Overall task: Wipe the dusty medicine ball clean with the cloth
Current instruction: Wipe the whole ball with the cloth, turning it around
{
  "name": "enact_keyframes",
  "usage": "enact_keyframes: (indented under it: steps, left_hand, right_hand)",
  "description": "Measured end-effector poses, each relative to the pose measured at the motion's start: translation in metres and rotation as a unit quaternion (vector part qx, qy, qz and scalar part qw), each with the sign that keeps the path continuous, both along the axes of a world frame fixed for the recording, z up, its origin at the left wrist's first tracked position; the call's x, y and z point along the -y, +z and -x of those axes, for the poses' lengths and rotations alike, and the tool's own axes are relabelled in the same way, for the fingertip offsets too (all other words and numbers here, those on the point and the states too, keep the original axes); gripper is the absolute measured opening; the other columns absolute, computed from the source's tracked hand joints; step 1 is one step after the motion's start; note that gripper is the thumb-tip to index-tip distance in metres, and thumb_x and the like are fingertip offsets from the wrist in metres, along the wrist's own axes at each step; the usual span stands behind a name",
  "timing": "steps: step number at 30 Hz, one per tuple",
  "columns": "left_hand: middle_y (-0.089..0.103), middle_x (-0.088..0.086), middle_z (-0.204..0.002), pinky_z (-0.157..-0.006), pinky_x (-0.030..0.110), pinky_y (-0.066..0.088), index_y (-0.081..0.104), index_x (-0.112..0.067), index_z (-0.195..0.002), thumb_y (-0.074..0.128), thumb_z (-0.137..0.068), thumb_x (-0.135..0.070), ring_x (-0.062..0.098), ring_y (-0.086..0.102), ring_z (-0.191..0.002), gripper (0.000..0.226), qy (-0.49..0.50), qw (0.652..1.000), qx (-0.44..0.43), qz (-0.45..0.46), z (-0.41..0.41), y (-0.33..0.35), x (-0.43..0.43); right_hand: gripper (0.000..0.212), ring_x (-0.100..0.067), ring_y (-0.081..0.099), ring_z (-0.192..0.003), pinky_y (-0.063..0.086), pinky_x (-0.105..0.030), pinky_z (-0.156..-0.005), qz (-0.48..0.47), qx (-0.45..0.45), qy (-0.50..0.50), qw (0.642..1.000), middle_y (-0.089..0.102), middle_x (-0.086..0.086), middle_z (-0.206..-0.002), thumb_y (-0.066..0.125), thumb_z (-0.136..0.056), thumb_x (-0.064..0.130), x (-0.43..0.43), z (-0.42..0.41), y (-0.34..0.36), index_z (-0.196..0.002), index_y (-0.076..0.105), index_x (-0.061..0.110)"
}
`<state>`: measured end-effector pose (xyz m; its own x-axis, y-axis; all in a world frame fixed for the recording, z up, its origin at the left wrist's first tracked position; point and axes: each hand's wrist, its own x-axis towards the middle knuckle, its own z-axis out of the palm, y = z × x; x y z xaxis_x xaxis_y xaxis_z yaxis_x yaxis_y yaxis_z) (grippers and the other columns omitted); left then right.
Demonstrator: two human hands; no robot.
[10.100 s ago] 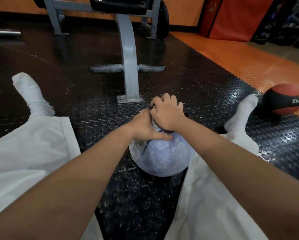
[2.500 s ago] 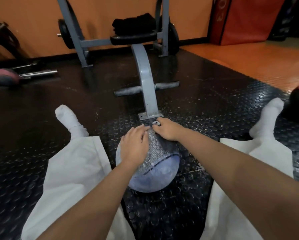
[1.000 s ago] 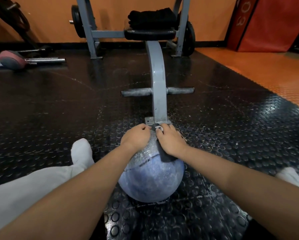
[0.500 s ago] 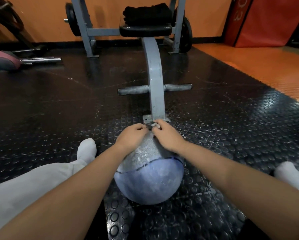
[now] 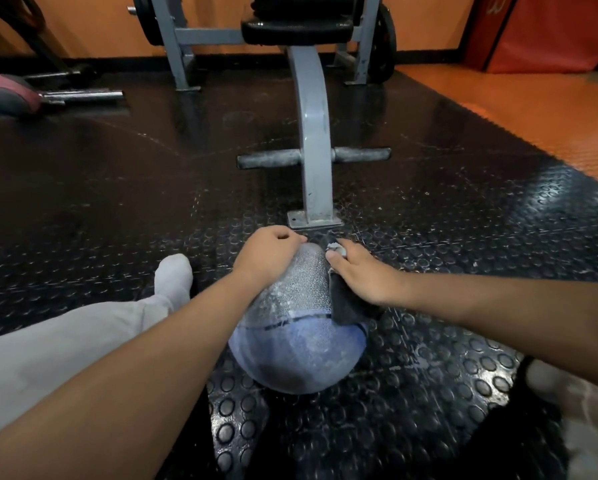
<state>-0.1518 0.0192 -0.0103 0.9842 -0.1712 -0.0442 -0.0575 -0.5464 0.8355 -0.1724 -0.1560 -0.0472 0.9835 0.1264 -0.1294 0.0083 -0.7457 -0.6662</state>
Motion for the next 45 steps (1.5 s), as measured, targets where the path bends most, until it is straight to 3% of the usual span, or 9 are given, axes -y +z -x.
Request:
enact_keyframes:
  steps: [6,11,16,18,20,24,32,39,45]
  left_hand:
    - [0.073,-0.006,-0.086,-0.072,0.033,0.050,0.067,-0.032,-0.081,0.051,-0.095,-0.033,0.019,0.065,-0.075,0.021,0.047,0.998,0.019,-0.031,0.005,-0.003,0.003]
    - [0.063,-0.005,-0.066,-0.059,0.029,0.037,0.068,-0.025,-0.077,0.050,-0.090,-0.019,0.016,0.052,-0.059,0.023,0.060,0.998,-0.001,-0.019,0.000,-0.005,-0.004]
    - [0.073,-0.002,-0.091,-0.084,0.039,0.050,0.073,-0.024,-0.087,0.057,-0.094,-0.026,0.018,0.064,-0.084,0.018,0.004,1.000,-0.014,0.020,0.005,-0.003,-0.002]
    - [0.071,-0.008,-0.089,-0.076,0.034,0.049,0.072,-0.027,-0.088,0.053,-0.095,-0.029,0.016,0.064,-0.080,0.020,0.016,1.000,0.000,-0.006,0.005,-0.003,0.001]
    - [0.068,-0.007,-0.076,-0.065,0.031,0.044,0.068,-0.028,-0.074,0.052,-0.093,-0.026,0.017,0.057,-0.067,0.024,0.035,0.999,0.007,-0.016,0.001,-0.004,0.002]
    - [0.063,-0.003,-0.066,-0.081,0.044,0.048,0.067,-0.030,-0.056,0.059,-0.076,-0.033,0.021,0.055,-0.075,0.022,0.014,0.998,-0.016,0.064,-0.010,-0.011,-0.009]
    - [0.070,-0.003,-0.079,-0.073,0.034,0.048,0.070,-0.021,-0.081,0.054,-0.094,-0.032,0.021,0.062,-0.075,0.023,0.040,0.999,0.023,-0.028,0.011,-0.007,0.002]
    - [0.055,-0.002,-0.065,-0.064,0.031,0.034,0.053,-0.018,-0.064,0.046,-0.095,-0.020,0.023,0.048,-0.069,0.032,0.053,0.996,0.012,-0.073,-0.007,0.000,0.013]
    - [0.063,0.001,-0.074,-0.062,0.032,0.037,0.064,-0.015,-0.081,0.047,-0.092,-0.027,0.022,0.056,-0.073,0.023,0.043,0.995,0.041,-0.085,0.007,-0.004,0.015]
  right_hand:
    - [0.034,-0.022,0.053,-0.113,0.040,-0.032,-0.095,-0.133,0.086,-0.139,0.977,0.054,-0.007,-0.123,0.039,-0.101,0.032,-0.031,-0.002,0.018,-0.129,0.042,0.012]
    - [0.040,-0.015,0.038,-0.126,0.030,-0.041,-0.107,0.046,0.205,-0.031,0.977,0.044,0.000,-0.135,0.036,-0.100,0.035,-0.043,0.042,0.009,-0.136,0.039,0.019]
    - [0.039,-0.027,0.048,-0.118,0.038,-0.048,-0.101,-0.011,0.063,-0.033,0.997,0.053,-0.005,-0.126,0.030,-0.094,0.045,-0.024,-0.001,0.012,-0.124,0.048,0.027]
    - [0.042,-0.028,0.049,-0.116,0.039,-0.047,-0.100,0.007,0.038,-0.060,0.997,0.052,-0.009,-0.125,0.026,-0.097,0.043,-0.026,-0.005,0.011,-0.128,0.046,0.022]
    - [0.046,-0.025,0.044,-0.119,0.037,-0.047,-0.102,0.059,0.080,-0.057,0.993,0.047,-0.009,-0.130,0.023,-0.098,0.039,-0.036,0.013,0.011,-0.137,0.039,0.019]
    - [0.059,-0.018,0.033,-0.128,0.030,-0.045,-0.104,0.122,0.223,-0.018,0.967,0.041,0.001,-0.137,0.020,-0.087,0.050,-0.054,0.051,0.012,-0.137,0.041,0.026]
    - [0.045,-0.027,0.052,-0.109,0.040,-0.047,-0.101,-0.028,-0.023,-0.083,0.996,0.054,-0.010,-0.122,0.030,-0.098,0.038,-0.029,-0.018,0.016,-0.137,0.041,0.018]
    - [0.045,-0.027,0.037,-0.126,0.030,-0.046,-0.104,0.135,0.182,-0.127,0.966,0.043,-0.006,-0.137,0.036,-0.097,0.038,-0.064,0.046,0.017,-0.139,0.039,0.020]
    - [0.039,-0.027,0.047,-0.120,0.037,-0.045,-0.102,-0.048,0.061,-0.088,0.993,0.050,-0.006,-0.134,0.036,-0.097,0.039,-0.023,0.002,0.011,-0.132,0.045,0.023]
